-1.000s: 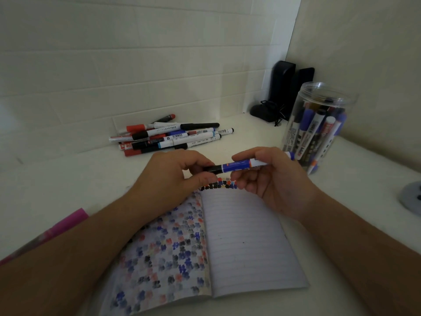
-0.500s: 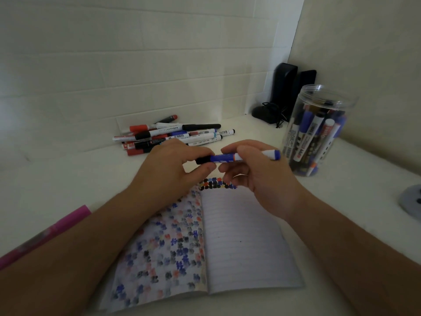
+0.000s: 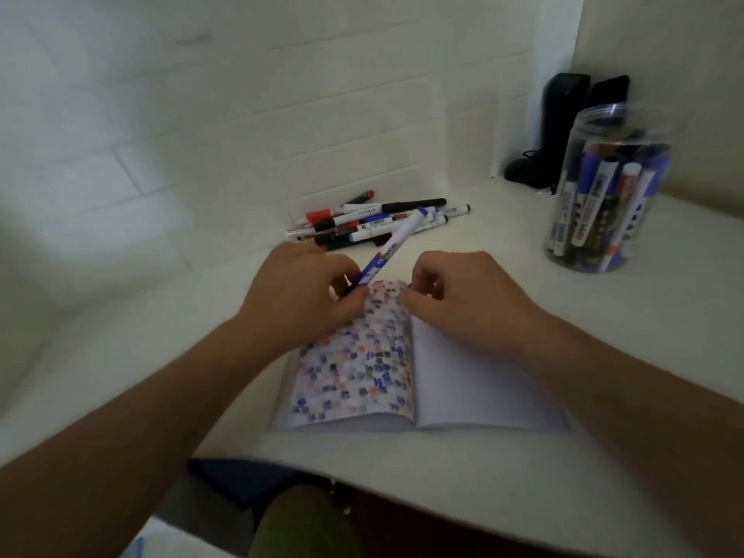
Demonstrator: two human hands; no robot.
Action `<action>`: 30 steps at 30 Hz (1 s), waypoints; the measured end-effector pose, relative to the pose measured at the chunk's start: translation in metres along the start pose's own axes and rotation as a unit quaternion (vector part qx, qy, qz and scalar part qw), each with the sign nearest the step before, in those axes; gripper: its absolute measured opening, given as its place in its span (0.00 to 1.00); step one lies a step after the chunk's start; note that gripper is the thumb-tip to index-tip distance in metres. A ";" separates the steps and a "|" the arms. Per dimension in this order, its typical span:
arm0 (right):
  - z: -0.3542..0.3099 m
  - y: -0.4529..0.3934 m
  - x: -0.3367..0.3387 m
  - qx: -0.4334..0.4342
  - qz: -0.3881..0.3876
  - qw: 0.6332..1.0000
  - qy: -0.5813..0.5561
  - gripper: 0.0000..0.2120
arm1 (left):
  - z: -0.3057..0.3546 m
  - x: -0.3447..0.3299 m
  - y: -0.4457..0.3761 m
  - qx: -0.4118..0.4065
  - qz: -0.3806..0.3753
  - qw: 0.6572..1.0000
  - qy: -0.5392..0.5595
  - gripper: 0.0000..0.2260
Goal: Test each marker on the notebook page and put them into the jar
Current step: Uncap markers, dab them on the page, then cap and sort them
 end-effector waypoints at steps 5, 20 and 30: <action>-0.043 0.009 -0.027 0.134 -0.107 0.980 0.099 0.23 | -0.034 0.006 0.051 0.161 -0.008 0.980 -0.115 0.18; -0.049 0.022 -0.038 0.162 -0.156 0.967 0.123 0.24 | -0.072 0.000 0.117 0.418 -0.156 0.893 -0.062 0.38; -0.043 0.021 -0.037 0.166 -0.141 0.970 0.103 0.24 | -0.092 -0.022 0.067 0.333 -0.070 0.939 0.055 0.16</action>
Point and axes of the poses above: each hand's wrist, its own y-axis away from the middle knuckle, its own x-axis out of the back of the hand, z = x × y, the point moved 3 cm from there along -y, towards the middle knuckle, and after that the axes turned 13 degrees about x, right-handed, at the moved point
